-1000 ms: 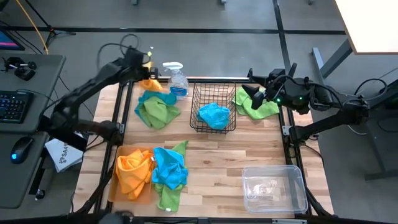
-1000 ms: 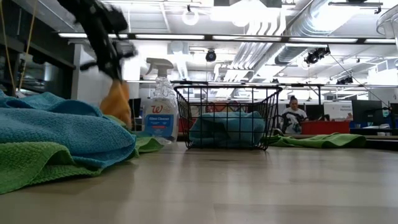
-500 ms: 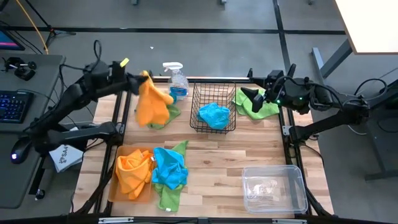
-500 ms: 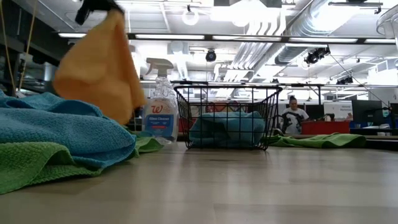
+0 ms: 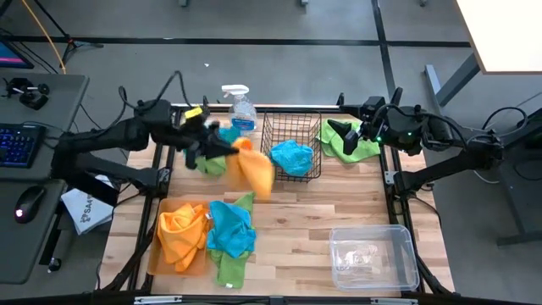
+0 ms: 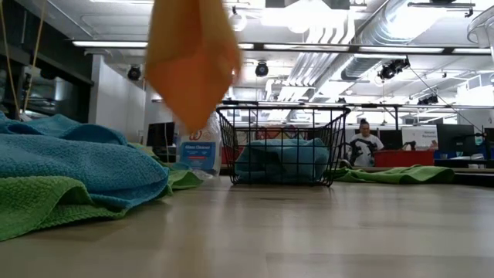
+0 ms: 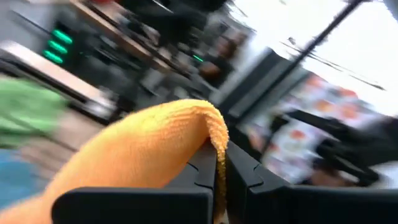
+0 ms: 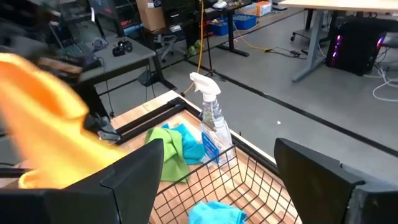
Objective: Sort microfiber towel by color & place in baskets
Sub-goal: Put the orange towel into the orange bin
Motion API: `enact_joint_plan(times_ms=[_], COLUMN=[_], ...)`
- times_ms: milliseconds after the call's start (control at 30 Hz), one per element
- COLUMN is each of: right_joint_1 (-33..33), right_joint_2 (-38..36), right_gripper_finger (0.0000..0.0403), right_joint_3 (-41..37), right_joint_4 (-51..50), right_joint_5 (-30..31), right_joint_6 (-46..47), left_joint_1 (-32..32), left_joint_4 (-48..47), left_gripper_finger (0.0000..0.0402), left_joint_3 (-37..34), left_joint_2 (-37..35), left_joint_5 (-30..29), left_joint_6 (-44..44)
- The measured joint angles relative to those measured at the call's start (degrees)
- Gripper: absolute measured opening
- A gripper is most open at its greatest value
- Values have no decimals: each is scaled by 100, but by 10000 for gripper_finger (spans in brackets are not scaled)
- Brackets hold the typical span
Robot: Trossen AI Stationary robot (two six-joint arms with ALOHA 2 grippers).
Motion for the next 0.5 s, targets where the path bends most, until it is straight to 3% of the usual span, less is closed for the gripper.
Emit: enact_joint_plan(times_ms=[300, 500], right_joint_1=[0, 0], right_joint_2=[0, 0], right_gripper_finger=[303, 303], right_joint_3=[0, 0], right_joint_4=[52, 32], right_joint_5=[0, -46], right_joint_6=[130, 745], left_joint_1=[-1123, -1953], left_joint_4=[-736, -2587], left_gripper_finger=[0, 0], left_joint_3=[1470, 1605], left_joint_2=[548, 283], left_joint_5=[1081, 1086], left_joint_6=[-928, -1226])
